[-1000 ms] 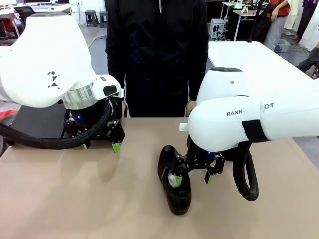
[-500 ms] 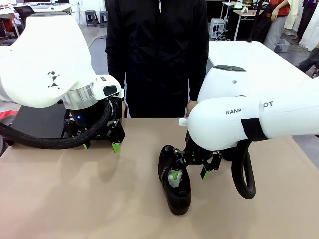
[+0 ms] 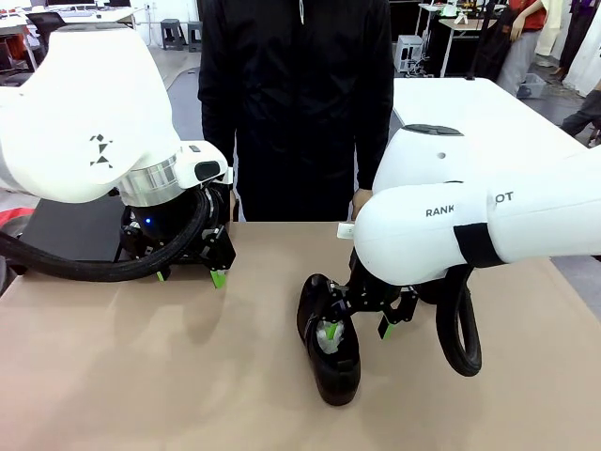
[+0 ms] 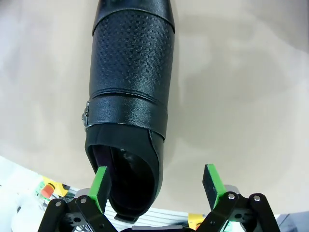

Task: Organize the shoes by placing them on the stand.
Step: Place the Shoe from the middle of the table onto the Shoes Stand.

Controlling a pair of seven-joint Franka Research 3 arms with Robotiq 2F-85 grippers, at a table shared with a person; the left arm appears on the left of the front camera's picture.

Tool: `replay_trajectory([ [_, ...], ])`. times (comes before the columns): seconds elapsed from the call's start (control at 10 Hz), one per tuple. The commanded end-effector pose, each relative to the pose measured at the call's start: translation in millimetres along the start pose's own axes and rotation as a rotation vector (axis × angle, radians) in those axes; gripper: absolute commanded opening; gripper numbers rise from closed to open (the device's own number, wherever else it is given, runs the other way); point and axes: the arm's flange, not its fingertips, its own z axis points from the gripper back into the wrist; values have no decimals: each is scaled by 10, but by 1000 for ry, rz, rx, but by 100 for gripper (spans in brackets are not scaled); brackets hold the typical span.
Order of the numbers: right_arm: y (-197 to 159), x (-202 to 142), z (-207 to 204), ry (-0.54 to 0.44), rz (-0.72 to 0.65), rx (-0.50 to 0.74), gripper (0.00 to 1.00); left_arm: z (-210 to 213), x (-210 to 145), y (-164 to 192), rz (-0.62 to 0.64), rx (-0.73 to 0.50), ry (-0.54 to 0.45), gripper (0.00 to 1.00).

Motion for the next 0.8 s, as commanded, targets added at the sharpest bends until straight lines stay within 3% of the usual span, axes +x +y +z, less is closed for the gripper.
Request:
replay_trajectory([
  [0.0, -11, -20, -26, -11, -14, 19, 100, 11, 9, 12, 1, -6, -6, 100],
  [0.2, 0, 0, 0, 0, 0, 0, 100, 11, 9, 12, 1, -6, -6, 100],
  [0.4, -328, -332, 606, -129, 60, -14, 100, 11, 9, 12, 1, -6, -6, 100],
  [0.6, -950, -471, 1225, -275, -50, -91, 100, 11, 9, 12, 1, -6, -6, 100],
  [0.7, -1349, -514, 1459, -280, -71, -83, 100, 1, 2, 2, 0, 0, 0, 100],
])
